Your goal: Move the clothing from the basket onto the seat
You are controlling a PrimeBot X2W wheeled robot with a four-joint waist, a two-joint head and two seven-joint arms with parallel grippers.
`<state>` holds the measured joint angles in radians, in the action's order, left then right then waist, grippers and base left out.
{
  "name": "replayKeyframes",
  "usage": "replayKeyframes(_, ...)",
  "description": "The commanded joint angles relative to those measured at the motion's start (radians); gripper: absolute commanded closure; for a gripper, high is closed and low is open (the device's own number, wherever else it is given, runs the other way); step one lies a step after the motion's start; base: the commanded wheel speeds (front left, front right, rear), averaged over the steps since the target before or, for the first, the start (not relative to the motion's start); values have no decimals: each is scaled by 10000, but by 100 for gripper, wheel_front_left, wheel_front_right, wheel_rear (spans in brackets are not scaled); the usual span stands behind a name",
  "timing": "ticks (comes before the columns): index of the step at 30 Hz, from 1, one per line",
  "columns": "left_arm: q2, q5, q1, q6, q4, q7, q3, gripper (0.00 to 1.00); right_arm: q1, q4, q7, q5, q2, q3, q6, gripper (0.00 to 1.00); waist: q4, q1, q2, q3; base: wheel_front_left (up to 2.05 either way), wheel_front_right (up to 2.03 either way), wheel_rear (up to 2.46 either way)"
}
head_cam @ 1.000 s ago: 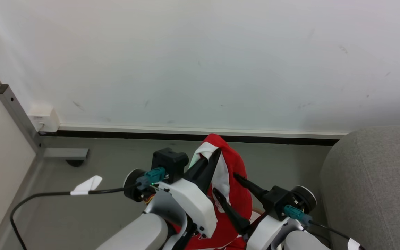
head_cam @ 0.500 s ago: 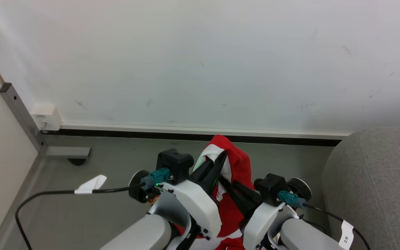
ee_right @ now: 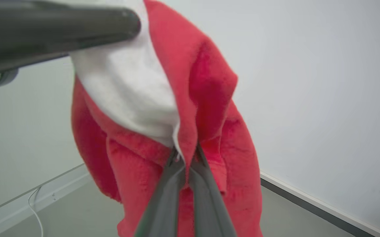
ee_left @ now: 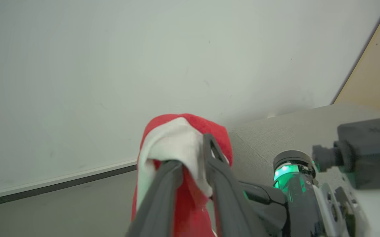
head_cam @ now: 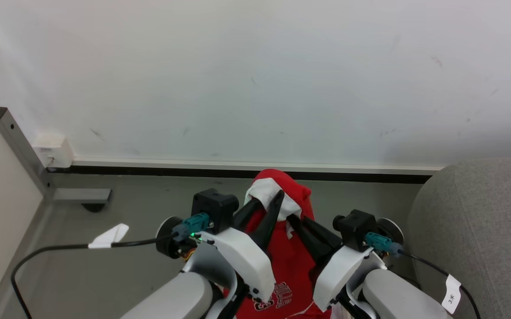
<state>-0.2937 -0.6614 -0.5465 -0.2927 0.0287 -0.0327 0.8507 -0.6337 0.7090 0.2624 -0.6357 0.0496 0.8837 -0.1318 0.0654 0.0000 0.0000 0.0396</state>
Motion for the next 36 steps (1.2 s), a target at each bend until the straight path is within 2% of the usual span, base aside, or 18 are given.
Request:
replayKeyframes(1,-25,-120,61,-48,22,101,-22,55,-30,-132,34,77,18,-200,21,100,-14,0,0,-6,0,0,0)
replayKeyframes(3,-20,-93,57,-69,23,115,-14,4,36,-219,34,160,15,-400,23,100,-25,0,0,-5,0,0,0)
replayKeyframes(4,-25,-88,59,-89,31,110,-9,0,60,-262,35,207,17,-495,21,100,-29,0,0,-7,0,0,0)
replayKeyframes(24,39,-185,282,-29,-134,68,279,0,266,-688,36,1523,16,-3143,22,100,-198,0,0,6,0,0,0)
replayKeyframes(36,8,-181,450,-129,21,323,249,0,291,-1042,36,2221,13,-3968,22,100,-738,0,0,-47,0,0,0)
